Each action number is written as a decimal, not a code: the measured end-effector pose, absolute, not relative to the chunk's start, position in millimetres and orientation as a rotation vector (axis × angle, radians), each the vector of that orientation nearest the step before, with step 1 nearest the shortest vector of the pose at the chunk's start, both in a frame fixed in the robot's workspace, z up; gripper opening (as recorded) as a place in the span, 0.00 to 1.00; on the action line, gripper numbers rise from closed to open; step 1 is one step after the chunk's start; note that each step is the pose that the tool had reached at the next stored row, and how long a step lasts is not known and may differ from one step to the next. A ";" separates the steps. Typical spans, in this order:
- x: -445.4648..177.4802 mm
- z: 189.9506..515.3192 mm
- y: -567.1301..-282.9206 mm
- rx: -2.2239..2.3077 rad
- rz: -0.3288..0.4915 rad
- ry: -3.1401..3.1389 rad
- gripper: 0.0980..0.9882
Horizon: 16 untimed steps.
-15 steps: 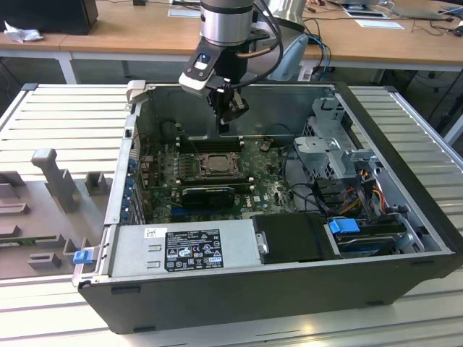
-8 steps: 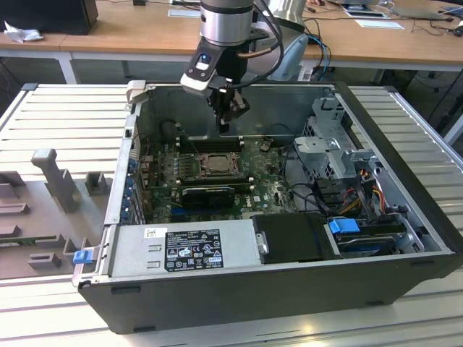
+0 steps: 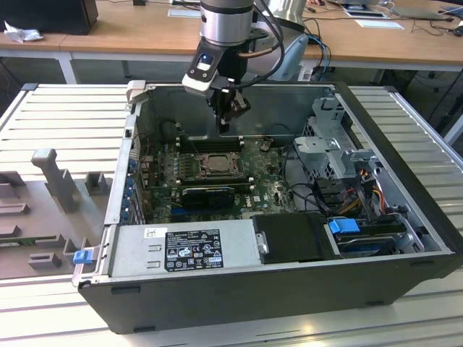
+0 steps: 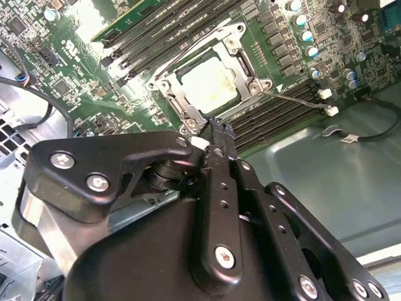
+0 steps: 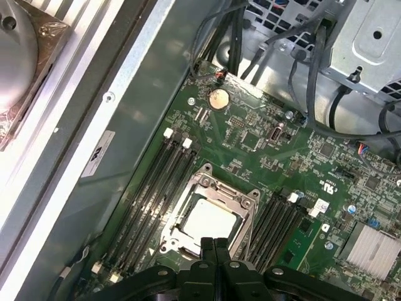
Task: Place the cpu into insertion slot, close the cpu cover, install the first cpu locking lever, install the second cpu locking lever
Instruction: 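Install the first cpu locking lever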
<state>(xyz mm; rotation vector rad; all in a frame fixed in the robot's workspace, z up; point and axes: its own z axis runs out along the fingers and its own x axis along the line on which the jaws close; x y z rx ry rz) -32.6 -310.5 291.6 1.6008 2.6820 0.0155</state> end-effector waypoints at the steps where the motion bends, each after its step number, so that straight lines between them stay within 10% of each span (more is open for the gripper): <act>1: -32.6 291.6 -310.5 1.593 0.016 2.687 0.01; 16: -32.6 291.6 -310.5 1.508 0.017 2.736 0.01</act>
